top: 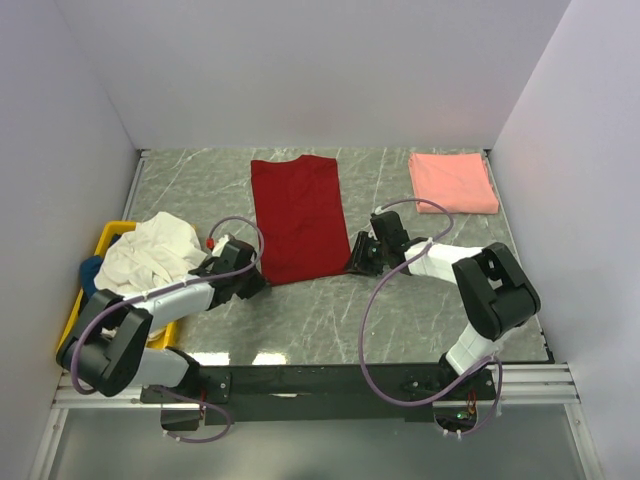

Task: Fold and stack the t-shirts
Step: Fold the tshirt

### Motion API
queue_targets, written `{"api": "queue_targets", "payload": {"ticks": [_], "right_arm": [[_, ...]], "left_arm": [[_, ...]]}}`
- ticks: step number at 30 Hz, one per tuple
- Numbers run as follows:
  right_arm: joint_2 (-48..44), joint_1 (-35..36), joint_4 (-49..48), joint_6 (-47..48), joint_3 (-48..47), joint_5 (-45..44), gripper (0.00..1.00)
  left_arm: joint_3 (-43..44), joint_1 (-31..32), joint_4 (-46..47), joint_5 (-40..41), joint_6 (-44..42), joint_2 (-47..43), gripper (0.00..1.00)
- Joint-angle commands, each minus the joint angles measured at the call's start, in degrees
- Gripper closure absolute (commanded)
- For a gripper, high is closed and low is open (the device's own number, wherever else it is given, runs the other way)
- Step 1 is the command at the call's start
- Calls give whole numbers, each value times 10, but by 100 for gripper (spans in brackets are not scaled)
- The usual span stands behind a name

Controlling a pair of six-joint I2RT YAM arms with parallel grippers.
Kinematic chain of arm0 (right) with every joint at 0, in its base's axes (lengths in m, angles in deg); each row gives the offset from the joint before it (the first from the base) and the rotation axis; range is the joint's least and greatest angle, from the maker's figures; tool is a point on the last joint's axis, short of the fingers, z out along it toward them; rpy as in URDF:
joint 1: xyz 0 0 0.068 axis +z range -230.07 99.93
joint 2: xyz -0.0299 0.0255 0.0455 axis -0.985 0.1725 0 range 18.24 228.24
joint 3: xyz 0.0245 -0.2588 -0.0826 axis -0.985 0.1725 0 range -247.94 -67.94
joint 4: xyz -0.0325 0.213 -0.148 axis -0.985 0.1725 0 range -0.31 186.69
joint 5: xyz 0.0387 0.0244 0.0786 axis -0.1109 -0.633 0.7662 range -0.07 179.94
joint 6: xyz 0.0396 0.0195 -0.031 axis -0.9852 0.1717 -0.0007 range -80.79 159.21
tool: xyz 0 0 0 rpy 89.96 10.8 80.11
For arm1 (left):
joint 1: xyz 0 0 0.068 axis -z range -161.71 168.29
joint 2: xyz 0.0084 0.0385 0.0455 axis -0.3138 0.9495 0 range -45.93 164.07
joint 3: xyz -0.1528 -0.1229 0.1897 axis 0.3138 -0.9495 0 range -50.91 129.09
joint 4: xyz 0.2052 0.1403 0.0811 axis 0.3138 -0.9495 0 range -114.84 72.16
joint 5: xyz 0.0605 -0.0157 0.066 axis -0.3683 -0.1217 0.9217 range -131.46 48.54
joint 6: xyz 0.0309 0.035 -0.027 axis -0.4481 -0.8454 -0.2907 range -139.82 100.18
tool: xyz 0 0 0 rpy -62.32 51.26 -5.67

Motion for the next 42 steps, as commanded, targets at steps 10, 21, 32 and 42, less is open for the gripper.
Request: {"api": "queue_targets", "payload": {"ticks": [10,21,32,42], "right_arm": [[8,-2,-13,-1,22,-7,62],[3,-3,-13,1,25,-9,62],[-1,-5,-30,-2,31,-2,65],[-46,-7,-27,6,68,-6,95]], "left_arm": [[-17,-2,-6,1,3,-86,59],[7,-4,14,18,15,2,55],[-14,-3,30,11,19,13,80],[4,-1,-9,7,-4,1,99]]}}
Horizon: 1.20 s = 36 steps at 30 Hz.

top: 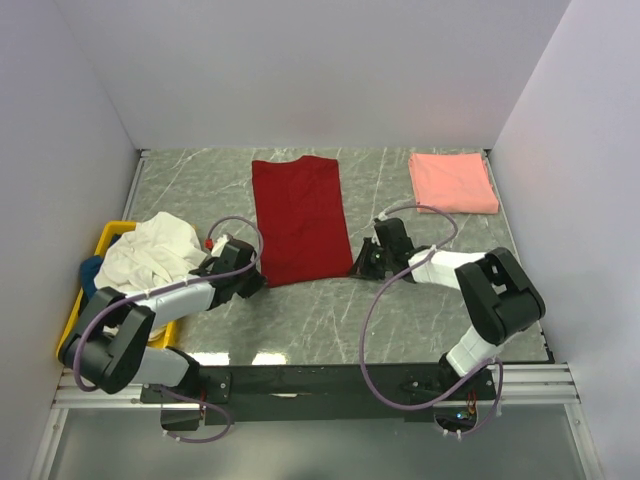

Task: Fold and stack the t-shirts
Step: Fold the tshirt

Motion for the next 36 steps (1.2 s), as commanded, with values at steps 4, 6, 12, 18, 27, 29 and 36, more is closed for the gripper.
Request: {"api": "queue_targets", "payload": {"ticks": [4,6,12,18,27,29,36], "right_arm": [[-92,-3,11,10,82,-4,98],[-116,-3,8,6,104,-1,99],[-224,0,4,-13,194,19,100],[-397,27,65,-33,261,6,100],[-630,119,246,-87,261,-79,100],[-642,119,276,-82,248,-88,100],[-619,119,329,-53,154,-132,100]], "left_arm": [[-11,7,-53,-9,-23,-64,99],[-28,12,-58,-13,-22,-89,99],[-63,46,-88,-21,-15,-187,99],[-64,130,-138,-3,4,-255,99],[-59,261,-224,68,66,-367,99],[-41,267,-234,78,61,-386,99],[27,267,-269,129,33,-365,99]]}}
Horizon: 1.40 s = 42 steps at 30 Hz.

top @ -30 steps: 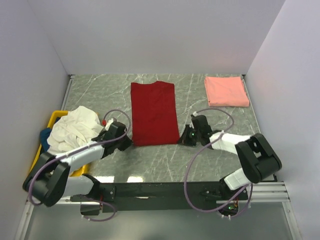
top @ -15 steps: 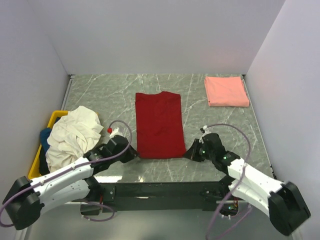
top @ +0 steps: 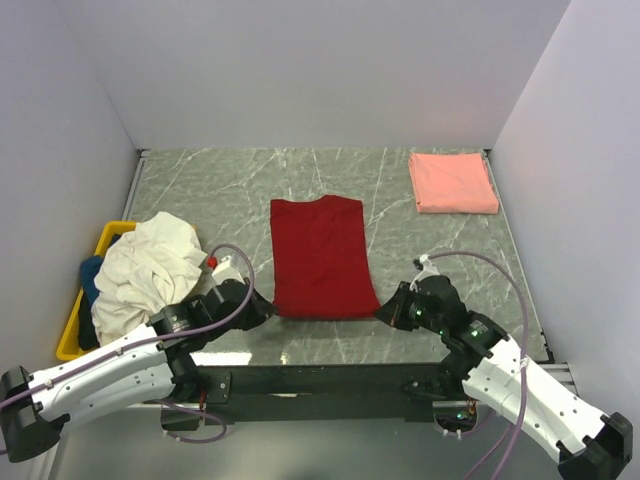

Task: Fold and stack the t-shirts
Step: Fold the tshirt

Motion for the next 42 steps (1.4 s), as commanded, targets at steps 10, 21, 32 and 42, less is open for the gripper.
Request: {"api": "queue_targets", "payload": {"ticks": [10,21,32,42], "right_arm": [[153,-29,41,86,-224,-65,100],[375,-152,15,163,-401,37,100],[639,-237,15,172,-605,148,100],[878,-260,70,172,-866,195,100]], "left_arm": [[161,-73,7,54,-101,101,100],[288,-236,66,-75,-198,275,100],[440,-347,77,-156,-220,511,100],[575,-420,80,-210,-224,670,100]]}}
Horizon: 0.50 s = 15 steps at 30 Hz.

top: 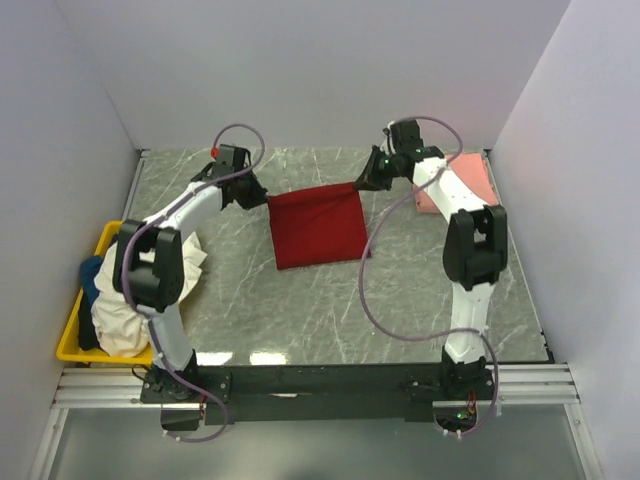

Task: Fold and stack the t-shirts
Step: Fold the tshirt

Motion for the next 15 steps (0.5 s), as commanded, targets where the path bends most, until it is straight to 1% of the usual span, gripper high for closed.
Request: {"api": "queue_targets", "payload": {"ticks": [1,2,4,5,6,7,8,9,10,11,13,14,15], "right_arm": [[75,-16,30,8,-98,14,100],[93,-17,35,6,-141,18,100],[130,-19,47,2,-181,23,100],[158,-21,48,-1,-209,27,93],[171,-21,44,-6,-219,28,88],[188,-22,41,-9,-232,28,73],[193,-23,38,-9,-237,31,66],[196,-25,34,-8,-241,33,59],[198,-24,28,2,-244,35,49],[195,-25,28,9,-243,32,45],[181,-26,23,29,-229,22,38],[175,-25,21,34,-221,13,36],[170,-26,19,42,-213,0,35]], "left_arm": [[69,-25,7,-21,-18,38,100],[82,-33,6,-26,-22,64,100],[119,-41,9,-48,-27,91,100],[131,-48,13,-56,-32,115,100],[151,-51,17,-72,-34,126,96],[163,-54,21,-77,-37,137,89],[175,-61,16,-78,-45,155,74],[199,-63,10,-78,-50,162,63],[207,-66,1,-75,-54,165,52],[211,-72,0,-74,-61,163,38],[201,-76,5,-73,-63,154,28],[194,-76,13,-72,-64,139,25],[176,-76,17,-70,-62,131,25]]}}
